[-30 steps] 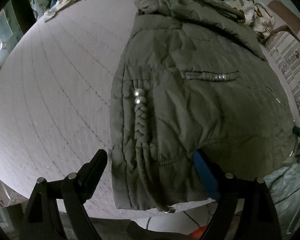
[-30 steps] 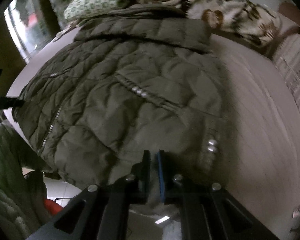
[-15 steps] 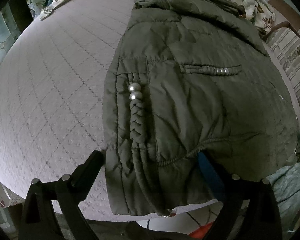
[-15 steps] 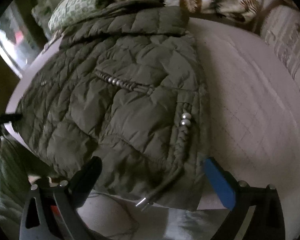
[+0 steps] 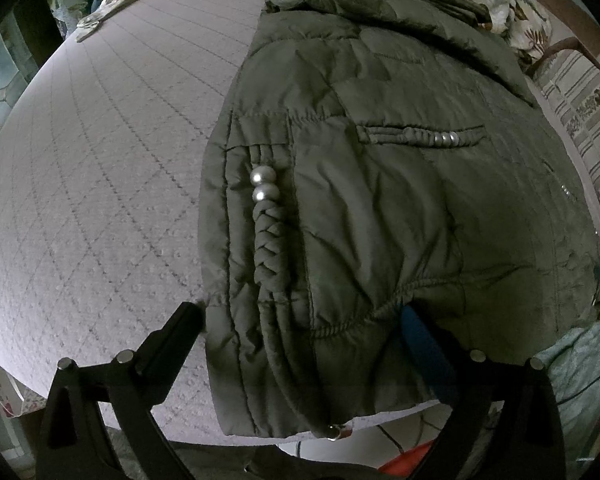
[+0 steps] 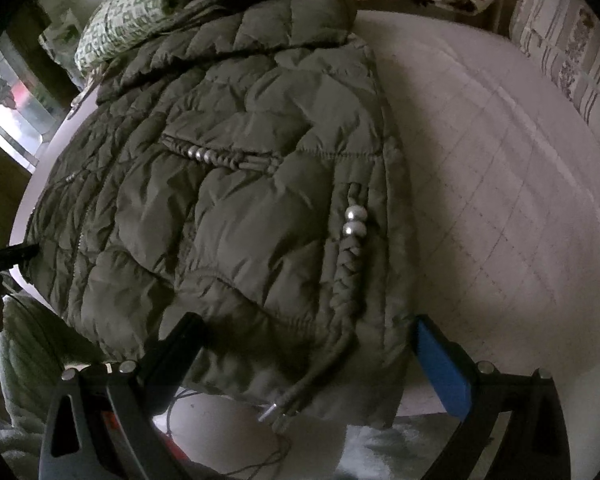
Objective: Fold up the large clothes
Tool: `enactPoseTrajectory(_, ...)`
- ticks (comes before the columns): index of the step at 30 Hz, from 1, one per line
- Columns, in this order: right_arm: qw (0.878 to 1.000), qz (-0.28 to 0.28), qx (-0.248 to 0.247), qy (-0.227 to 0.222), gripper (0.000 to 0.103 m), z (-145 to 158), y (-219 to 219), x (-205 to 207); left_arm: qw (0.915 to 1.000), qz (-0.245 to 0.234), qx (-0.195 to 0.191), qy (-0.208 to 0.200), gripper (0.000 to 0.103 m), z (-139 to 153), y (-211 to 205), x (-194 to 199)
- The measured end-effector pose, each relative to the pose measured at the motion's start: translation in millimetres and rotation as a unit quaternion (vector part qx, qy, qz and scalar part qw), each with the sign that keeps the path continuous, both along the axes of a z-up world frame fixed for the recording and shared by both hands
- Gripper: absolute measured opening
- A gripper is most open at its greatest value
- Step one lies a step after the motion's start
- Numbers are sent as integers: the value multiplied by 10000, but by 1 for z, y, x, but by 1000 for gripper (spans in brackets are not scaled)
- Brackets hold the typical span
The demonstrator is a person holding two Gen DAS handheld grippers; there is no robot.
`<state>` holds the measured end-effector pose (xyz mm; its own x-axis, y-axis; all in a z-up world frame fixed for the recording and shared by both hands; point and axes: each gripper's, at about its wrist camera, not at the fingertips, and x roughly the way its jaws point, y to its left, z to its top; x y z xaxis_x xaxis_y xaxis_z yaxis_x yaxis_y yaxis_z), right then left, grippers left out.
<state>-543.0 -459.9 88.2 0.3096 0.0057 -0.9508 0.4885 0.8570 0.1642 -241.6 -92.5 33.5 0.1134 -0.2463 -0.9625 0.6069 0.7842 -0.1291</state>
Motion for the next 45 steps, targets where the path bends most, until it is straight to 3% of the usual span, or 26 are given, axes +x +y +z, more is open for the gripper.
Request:
enactPoseTrajectory(15, 9980, -176, 601, 52, 103, -30, -14, 5, 9999, -47, 123, -16, 103, -5, -12, 0)
enactPoseTrajectory(25, 9981, -60, 533, 303, 103, -49, 0, 27, 9998, -148, 151, -22, 103, -5, -24, 1)
enactPoseTrajectory(32, 9983, 79, 352, 455, 103, -63, 17, 43, 9999, 62, 68, -98, 103, -6, -19, -3)
enactPoseTrajectory(38, 9994, 103, 274, 188, 103, -66, 28, 42, 9989, 231, -144, -373, 103, -8, -8, -12)
enactPoseTrajectory(42, 9993, 141, 349, -40, 103, -65, 30, 35, 9991, 206, -159, -332, 103, -9, -6, -14)
enactPoseTrajectory(45, 9990, -46, 419, 144, 103, -69, 31, 37, 9993, 186, -146, -273, 103, -9, -5, -15)
